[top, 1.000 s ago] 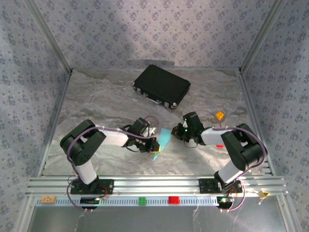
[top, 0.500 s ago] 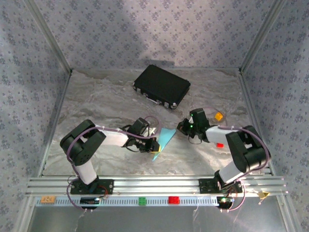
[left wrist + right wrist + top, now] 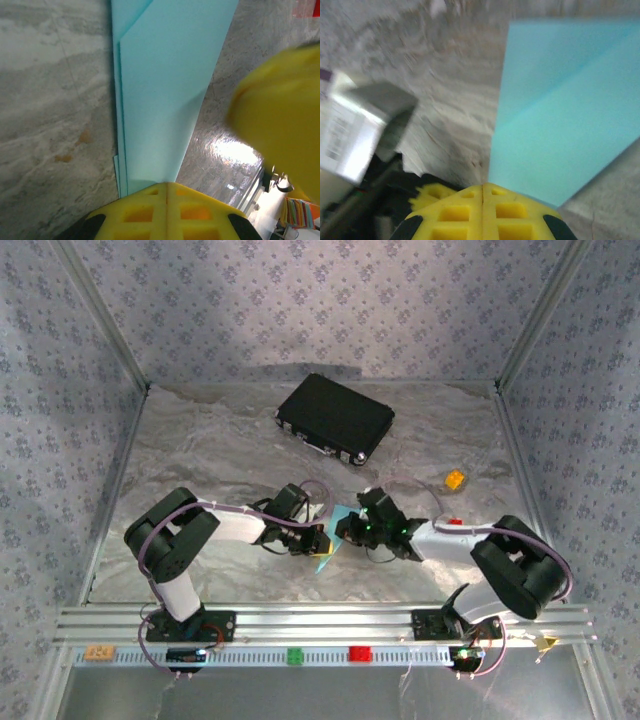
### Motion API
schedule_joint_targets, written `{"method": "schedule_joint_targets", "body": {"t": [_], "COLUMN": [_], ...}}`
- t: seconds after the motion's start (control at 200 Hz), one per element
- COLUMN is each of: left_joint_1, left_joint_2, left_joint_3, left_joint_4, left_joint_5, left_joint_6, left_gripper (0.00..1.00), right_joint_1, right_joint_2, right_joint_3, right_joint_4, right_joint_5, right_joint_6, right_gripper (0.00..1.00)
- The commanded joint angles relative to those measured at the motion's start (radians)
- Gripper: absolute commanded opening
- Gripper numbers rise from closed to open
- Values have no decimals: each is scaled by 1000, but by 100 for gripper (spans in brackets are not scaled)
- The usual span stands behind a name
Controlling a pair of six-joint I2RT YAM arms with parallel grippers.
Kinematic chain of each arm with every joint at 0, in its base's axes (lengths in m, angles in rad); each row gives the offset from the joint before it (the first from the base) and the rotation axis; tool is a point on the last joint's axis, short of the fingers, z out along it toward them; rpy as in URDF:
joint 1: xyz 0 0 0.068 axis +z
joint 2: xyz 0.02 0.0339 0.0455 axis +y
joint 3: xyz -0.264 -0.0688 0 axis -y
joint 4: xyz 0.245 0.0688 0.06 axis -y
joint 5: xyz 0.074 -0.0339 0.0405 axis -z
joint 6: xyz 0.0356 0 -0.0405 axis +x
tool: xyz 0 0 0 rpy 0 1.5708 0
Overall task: Fold a paper plane with a square sheet of paper (pick it up from the middle)
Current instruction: Fold the wing for the fifth time at the center of the table.
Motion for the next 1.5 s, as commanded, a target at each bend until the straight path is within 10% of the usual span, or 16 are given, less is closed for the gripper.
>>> {"method": "schedule_joint_targets", "body": {"t": [0.0, 0.6, 1.104, 1.499], "left_joint_1": [-12, -13, -14, -14], "left_joint_2": [15, 11, 11, -9], "left_joint_3": [-37, -39, -35, -33], "left_joint_4": [-72, -74, -81, -89], "left_joint_5": [-27, -29, -22, -29], "left_joint_6": [4, 5, 13, 13], "left_gripper": [0, 0, 0, 0], "right_joint_1": [45, 53, -140, -45], "right_joint_2": [35, 111, 107, 94], "right_joint_3": [-19, -104, -41, -12], "right_joint_4": [49, 128, 121, 146], "right_joint_5": [51, 88, -42, -32], "right_joint_6": [66, 134, 30, 28], "right_gripper": [4, 3, 3, 4]}}
